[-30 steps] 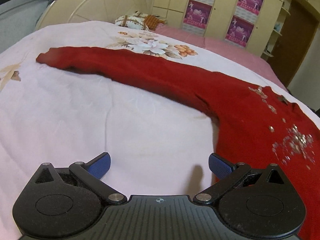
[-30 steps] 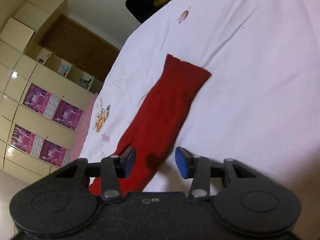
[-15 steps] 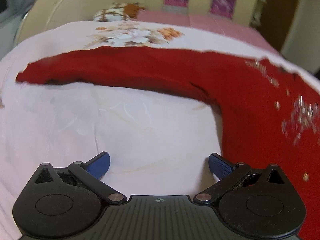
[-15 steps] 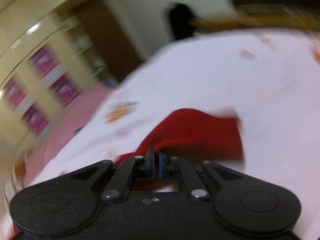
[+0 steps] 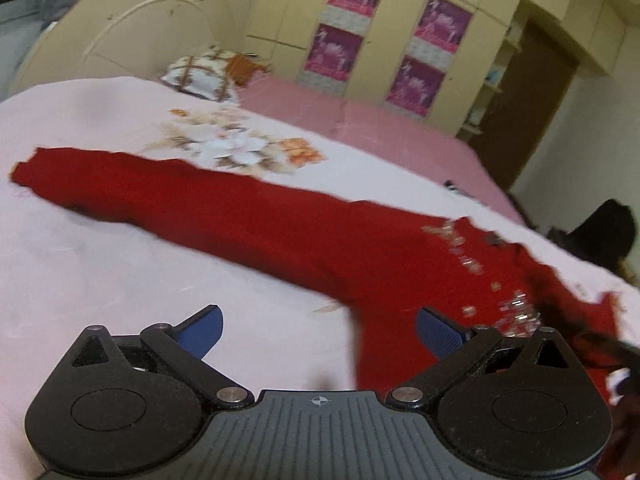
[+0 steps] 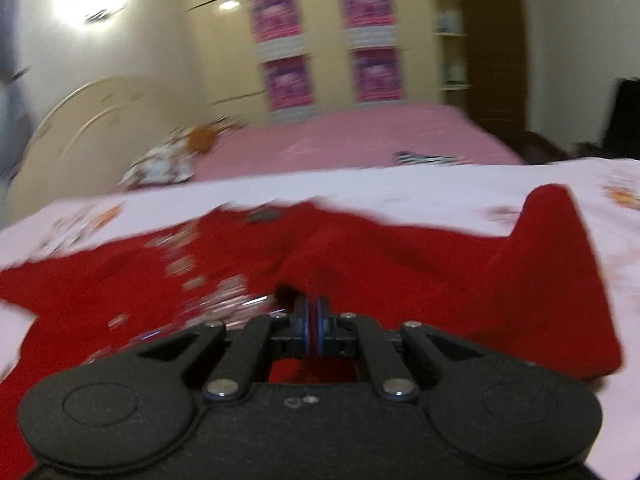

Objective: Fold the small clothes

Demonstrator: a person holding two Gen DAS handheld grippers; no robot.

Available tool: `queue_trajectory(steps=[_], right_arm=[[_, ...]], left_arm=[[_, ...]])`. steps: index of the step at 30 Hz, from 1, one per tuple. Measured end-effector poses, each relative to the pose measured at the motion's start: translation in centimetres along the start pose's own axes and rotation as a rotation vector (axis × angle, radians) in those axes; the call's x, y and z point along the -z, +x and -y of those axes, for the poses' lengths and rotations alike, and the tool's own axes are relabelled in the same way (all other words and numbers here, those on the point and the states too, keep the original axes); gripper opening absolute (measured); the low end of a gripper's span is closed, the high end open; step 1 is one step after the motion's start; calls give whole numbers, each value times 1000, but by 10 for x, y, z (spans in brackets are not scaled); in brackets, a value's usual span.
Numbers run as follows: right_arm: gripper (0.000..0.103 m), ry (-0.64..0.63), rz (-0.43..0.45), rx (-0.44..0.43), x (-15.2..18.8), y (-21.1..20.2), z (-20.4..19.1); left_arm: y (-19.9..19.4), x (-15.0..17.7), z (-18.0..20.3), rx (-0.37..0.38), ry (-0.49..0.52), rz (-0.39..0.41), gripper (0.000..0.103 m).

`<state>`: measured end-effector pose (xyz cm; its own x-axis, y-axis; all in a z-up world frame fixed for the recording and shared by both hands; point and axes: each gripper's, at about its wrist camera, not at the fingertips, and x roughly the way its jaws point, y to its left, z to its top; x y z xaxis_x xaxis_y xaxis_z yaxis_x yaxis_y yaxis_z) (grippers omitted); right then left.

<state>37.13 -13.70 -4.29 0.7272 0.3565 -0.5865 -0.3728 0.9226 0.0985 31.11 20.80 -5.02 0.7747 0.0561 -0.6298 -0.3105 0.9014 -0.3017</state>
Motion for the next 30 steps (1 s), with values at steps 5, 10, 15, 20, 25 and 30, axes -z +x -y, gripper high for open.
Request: queue_trajectory(steps=[5,10,15,20,25,30], right_arm=[[6,-35,-55,-52,-5,24,-26],[5,37,76,-77,-2,-14,-9],[5,372,185,-264,-15,-45,46],[5,368,-90,-268,8,-11,50],[6,381,-70,-289,15,-23,50],[23,206,-103,-310,18,-33,35]], left_arm=[[15,-6,27,122,-48,-5,103],[43,-9,65,259,-82,-45,89],[63,-3,103,328,-74,-80,87],[85,5,116,366,-94,-148,87],[101,17,127,441,-173,-216,87],[116,28,143,452,-185,-258,87]])
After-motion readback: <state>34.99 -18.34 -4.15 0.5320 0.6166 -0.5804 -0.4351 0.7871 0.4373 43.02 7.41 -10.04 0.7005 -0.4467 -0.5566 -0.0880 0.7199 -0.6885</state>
